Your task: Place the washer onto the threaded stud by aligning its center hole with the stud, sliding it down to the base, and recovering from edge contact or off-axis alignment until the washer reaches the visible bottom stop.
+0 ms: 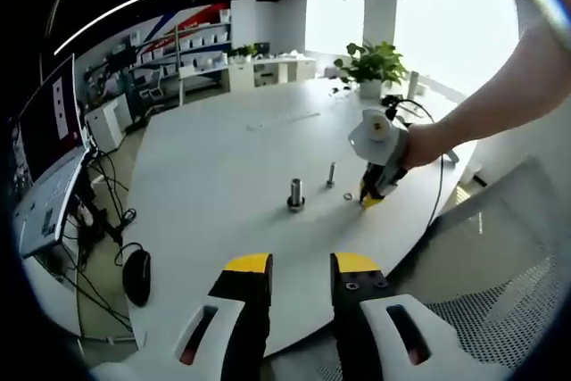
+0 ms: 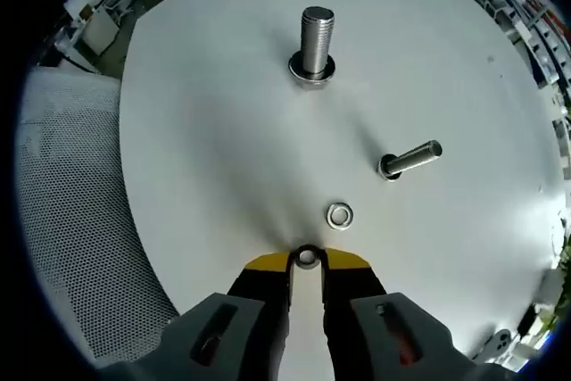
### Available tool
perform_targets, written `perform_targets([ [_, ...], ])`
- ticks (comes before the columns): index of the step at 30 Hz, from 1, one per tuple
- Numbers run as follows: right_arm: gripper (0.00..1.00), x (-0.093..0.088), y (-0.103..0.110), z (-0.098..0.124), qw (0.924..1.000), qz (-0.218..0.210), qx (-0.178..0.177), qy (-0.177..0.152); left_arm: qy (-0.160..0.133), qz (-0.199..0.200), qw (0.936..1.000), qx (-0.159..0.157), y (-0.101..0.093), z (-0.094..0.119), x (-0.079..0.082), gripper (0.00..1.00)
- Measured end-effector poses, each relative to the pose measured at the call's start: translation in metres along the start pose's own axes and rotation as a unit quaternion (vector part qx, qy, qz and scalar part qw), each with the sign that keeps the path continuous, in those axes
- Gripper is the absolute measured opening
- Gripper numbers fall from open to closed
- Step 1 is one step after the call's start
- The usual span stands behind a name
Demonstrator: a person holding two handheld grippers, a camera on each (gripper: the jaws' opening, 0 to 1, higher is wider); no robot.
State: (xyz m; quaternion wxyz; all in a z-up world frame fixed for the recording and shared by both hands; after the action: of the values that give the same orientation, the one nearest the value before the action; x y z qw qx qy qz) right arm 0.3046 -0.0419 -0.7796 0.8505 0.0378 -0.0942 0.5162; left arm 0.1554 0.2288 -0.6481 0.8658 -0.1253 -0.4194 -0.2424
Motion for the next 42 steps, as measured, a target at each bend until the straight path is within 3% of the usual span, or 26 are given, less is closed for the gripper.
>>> perform_targets([
  [8,0.13,-0.004,0.003,0.002,0.9996,0.024,-0.005,0.01,-0.004,-0.002,1.0,0.007,0.0,0.002,0.0,0.24],
  [15,0.13,-0.001,-0.012,0.025,0.9994,0.008,-0.027,-0.021,-0.005,-0.004,1.0,0.006,0.0,0.002,0.001,0.24],
  [22,0.13,0.011,-0.026,0.044,0.9972,0.008,-0.053,-0.051,-0.007,0.007,0.9999,0.003,0.0,0.003,0.0,0.24],
  [27,0.13,0.02,-0.033,0.052,0.9952,0.015,-0.068,-0.069,-0.005,-0.007,0.9999,0.006,-0.001,0.002,0.001,0.24],
  [42,0.13,0.053,-0.043,0.056,0.99,0.029,-0.093,-0.102,-0.012,0.006,0.9999,0.007,0.001,0.003,0.001,0.24],
])
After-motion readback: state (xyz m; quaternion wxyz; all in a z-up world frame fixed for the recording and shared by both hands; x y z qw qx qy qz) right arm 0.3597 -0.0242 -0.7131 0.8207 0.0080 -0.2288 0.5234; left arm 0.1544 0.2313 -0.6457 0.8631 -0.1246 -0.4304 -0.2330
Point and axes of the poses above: the point that each gripper's makers call its tool centre point, and the gripper's own axes: z roughly backward along the fingers, y roughly to its left, x roughly out of its top, the point moved 10 cm from there along z, roughly backward along the fingers, and after that the axes turned 1 degree about -z, right-handed, at the moved point
